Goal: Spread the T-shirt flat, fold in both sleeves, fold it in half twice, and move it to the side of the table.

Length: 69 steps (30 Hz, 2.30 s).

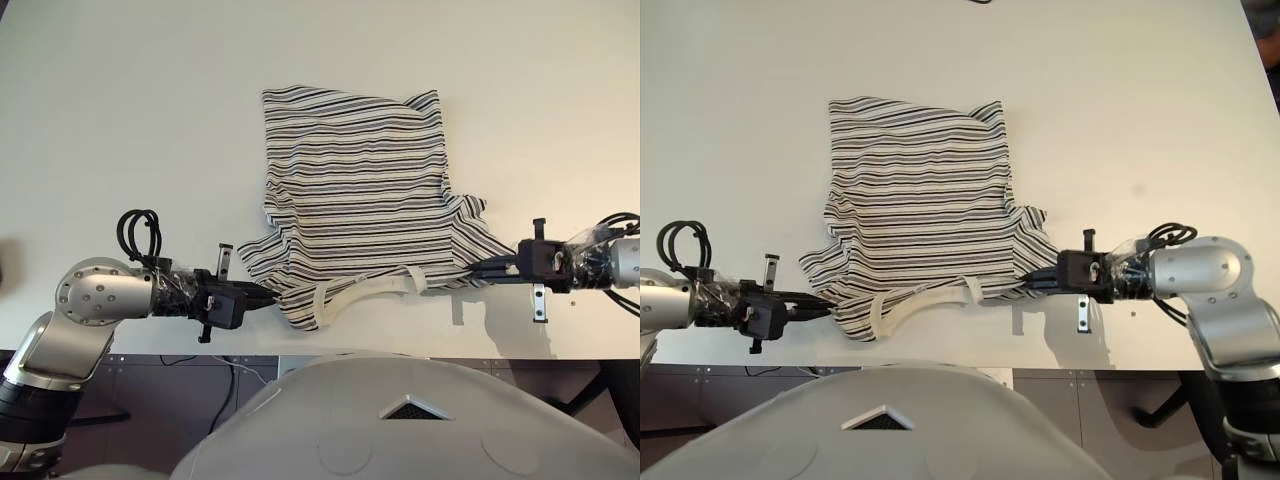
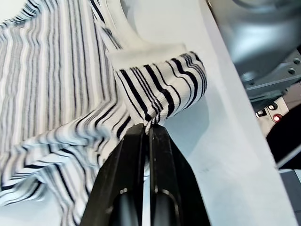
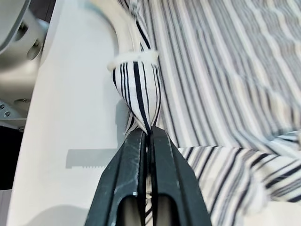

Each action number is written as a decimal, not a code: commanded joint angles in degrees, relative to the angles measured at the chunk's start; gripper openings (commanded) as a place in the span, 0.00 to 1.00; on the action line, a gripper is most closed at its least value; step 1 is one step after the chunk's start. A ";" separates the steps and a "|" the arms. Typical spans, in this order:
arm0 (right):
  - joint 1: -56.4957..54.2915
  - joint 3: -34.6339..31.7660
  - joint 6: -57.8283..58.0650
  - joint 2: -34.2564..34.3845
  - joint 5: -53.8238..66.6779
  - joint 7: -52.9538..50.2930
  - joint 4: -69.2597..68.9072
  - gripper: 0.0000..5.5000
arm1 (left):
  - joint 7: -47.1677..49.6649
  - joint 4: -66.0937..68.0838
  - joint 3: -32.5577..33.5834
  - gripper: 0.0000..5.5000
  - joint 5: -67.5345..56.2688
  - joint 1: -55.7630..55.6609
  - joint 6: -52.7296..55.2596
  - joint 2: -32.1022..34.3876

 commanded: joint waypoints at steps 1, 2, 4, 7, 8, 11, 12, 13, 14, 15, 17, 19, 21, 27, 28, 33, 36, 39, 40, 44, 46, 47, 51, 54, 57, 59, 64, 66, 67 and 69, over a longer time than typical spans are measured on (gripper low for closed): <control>3.94 0.93 -2.34 -1.57 -1.81 0.24 -1.74 0.02 | 0.67 3.61 0.43 0.02 4.21 2.30 -5.21 2.18; 4.65 0.87 -2.17 -1.69 -1.64 0.24 -2.37 0.02 | 0.80 4.28 0.57 0.02 4.66 2.54 -6.08 2.35; 5.00 0.27 -0.42 -1.73 -1.75 -0.85 -3.42 0.02 | 1.88 4.71 1.15 0.02 5.58 2.84 -6.86 2.02; 4.32 -1.20 0.51 -2.60 -1.04 -0.80 -4.13 0.06 | 3.44 3.25 1.28 0.06 7.01 3.62 -6.36 1.76; 4.24 -1.76 1.14 -3.03 -0.10 -0.33 -4.55 0.08 | 3.80 3.12 1.23 0.08 7.80 3.70 -6.99 1.90; 5.31 -3.54 3.12 -4.84 2.85 1.48 -6.57 0.18 | 3.94 0.83 2.65 0.16 6.41 5.14 -6.39 2.96; 5.63 -3.89 3.55 -5.26 3.34 1.86 -7.04 0.21 | 3.67 0.13 3.36 0.19 5.67 5.53 -6.00 3.45; 5.92 -4.39 4.04 -5.57 4.06 2.20 -7.30 0.22 | 2.75 -1.30 4.81 0.20 3.94 6.56 -4.31 4.29; 6.16 -5.09 4.65 -5.97 5.24 2.82 -7.45 0.22 | 1.46 -3.50 6.87 0.23 1.01 8.17 -1.18 5.24; 6.24 -5.93 5.24 -6.19 6.56 3.38 -7.57 0.22 | -0.06 -5.71 8.85 0.26 -2.20 10.12 2.22 6.37; 2.66 -8.19 9.10 -5.22 12.31 3.18 -7.49 0.22 | -1.97 -9.45 12.15 0.27 -9.22 12.28 9.24 7.47; -3.20 -9.31 13.22 -3.50 17.38 1.32 -6.22 0.22 | -0.93 -10.20 13.93 0.27 -13.50 9.20 14.09 6.86; -14.34 -6.25 14.19 1.70 14.16 -5.56 0.08 0.22 | 3.89 -5.55 11.59 0.27 -10.18 0.75 14.44 3.46; -33.36 7.70 3.38 15.94 -6.49 -19.47 22.14 0.22 | 15.17 12.14 -3.77 0.27 16.23 -8.11 0.61 -2.80; -36.28 9.51 0.90 18.20 -9.21 -21.02 27.00 0.22 | 15.19 12.99 -5.15 0.27 18.52 -5.77 -1.89 -1.54; -49.69 13.68 -10.65 25.14 -20.65 -30.89 54.96 0.22 | 16.53 21.65 -6.92 0.27 26.54 -1.40 -11.17 6.38; -57.58 14.70 -15.07 30.17 -23.99 -35.87 69.75 0.22 | 18.54 25.53 -7.02 0.27 27.13 -2.95 -14.15 7.91; -63.09 15.08 -18.62 34.24 -25.81 -38.92 79.87 0.22 | 19.28 27.20 -8.00 0.27 27.44 -5.16 -16.69 8.75; -64.60 15.02 -19.64 35.39 -26.21 -39.45 82.32 0.22 | 19.29 27.68 -8.19 0.27 27.66 -5.36 -17.50 9.23; -66.71 15.75 -23.20 37.86 -28.25 -39.73 89.02 0.22 | 19.47 29.90 -9.22 0.27 28.26 -6.77 -19.99 10.43; -65.90 16.53 -24.32 38.24 -29.58 -39.35 90.98 0.22 | 19.16 30.51 -9.68 0.27 28.05 -8.14 -20.66 10.59; -65.38 16.79 -24.71 38.53 -29.98 -38.84 91.74 0.22 | 19.00 30.75 -9.88 0.27 28.03 -8.79 -20.89 10.69; -64.17 17.68 -24.08 40.11 -31.98 -40.29 95.53 0.22 | 18.95 33.12 -11.27 0.27 28.95 -12.65 -22.61 11.02; -64.15 19.31 -22.80 39.72 -35.17 -43.83 97.78 0.22 | 19.00 34.73 -12.19 0.27 29.59 -14.85 -23.71 11.46; -64.17 19.63 -21.39 37.76 -36.58 -47.65 98.76 0.22 | 19.95 34.99 -12.53 0.27 29.68 -13.67 -23.63 11.98; -63.85 18.94 -19.92 36.30 -36.89 -51.54 99.08 0.22 | 20.92 34.37 -12.30 0.27 28.59 -10.52 -23.23 12.17; -63.10 14.21 -19.88 35.92 -33.58 -57.38 98.32 0.22 | 20.18 25.37 -12.07 0.27 19.27 -5.90 -18.37 10.74; -63.54 12.09 -22.72 36.39 -31.33 -55.52 96.92 0.22 | 19.22 19.60 -11.75 0.27 13.80 -5.62 -14.10 10.04; -63.66 11.61 -24.07 36.43 -30.74 -53.77 96.22 0.22 | 18.70 17.13 -11.42 0.27 11.38 -5.41 -11.78 9.78; -63.53 12.16 -26.85 35.72 -30.94 -50.01 94.40 0.22 | 17.77 12.22 -10.32 0.27 6.27 -5.10 -6.64 9.31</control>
